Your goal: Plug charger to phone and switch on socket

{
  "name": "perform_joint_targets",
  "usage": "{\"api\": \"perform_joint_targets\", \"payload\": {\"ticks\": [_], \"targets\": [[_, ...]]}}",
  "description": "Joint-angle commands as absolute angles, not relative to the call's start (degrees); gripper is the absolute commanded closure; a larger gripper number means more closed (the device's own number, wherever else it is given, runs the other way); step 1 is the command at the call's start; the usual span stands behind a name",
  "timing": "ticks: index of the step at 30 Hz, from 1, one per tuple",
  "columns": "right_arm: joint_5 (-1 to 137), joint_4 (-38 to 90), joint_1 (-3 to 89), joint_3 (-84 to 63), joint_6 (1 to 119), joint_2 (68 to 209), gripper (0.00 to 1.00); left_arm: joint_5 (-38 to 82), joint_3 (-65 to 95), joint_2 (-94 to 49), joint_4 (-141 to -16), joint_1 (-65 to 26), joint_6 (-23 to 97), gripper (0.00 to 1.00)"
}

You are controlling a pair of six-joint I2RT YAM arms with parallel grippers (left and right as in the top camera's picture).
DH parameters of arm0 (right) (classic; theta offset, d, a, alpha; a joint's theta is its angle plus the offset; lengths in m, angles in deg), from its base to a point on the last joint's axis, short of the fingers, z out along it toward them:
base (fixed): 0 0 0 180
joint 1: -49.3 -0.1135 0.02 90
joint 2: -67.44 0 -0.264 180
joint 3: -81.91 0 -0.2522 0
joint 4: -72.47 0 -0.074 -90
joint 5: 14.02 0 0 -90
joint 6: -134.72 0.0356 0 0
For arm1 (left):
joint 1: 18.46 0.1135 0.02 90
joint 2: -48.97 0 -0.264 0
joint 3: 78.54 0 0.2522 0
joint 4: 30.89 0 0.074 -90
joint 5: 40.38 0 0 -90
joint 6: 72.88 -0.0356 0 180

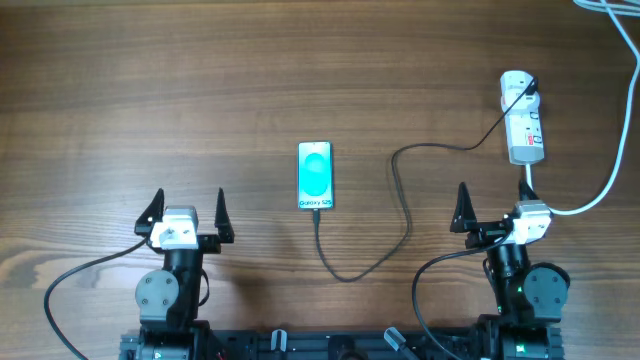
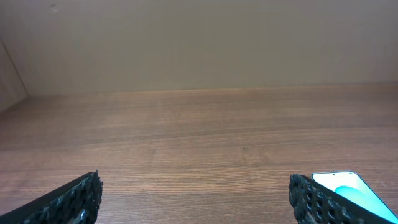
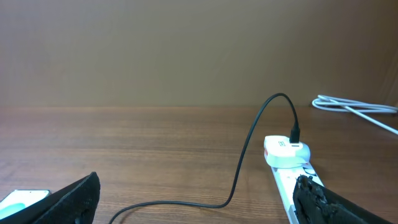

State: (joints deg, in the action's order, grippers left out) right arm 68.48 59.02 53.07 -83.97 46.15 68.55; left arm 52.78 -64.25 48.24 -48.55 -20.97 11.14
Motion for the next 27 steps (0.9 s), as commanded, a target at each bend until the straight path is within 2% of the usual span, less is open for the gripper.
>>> {"api": "perform_joint_targets", "payload": {"ticks": [1,27], "targets": [[68.3,59.2,53.0,-84.0,46.4,67.7,0.00,52.7,-64.5,48.8,-48.6,-20.6,10.5,0.00],[68.3,59.2,53.0,-84.0,46.4,67.7,0.00,52.7,-64.5,48.8,-48.6,-20.6,10.5,0.00]]}}
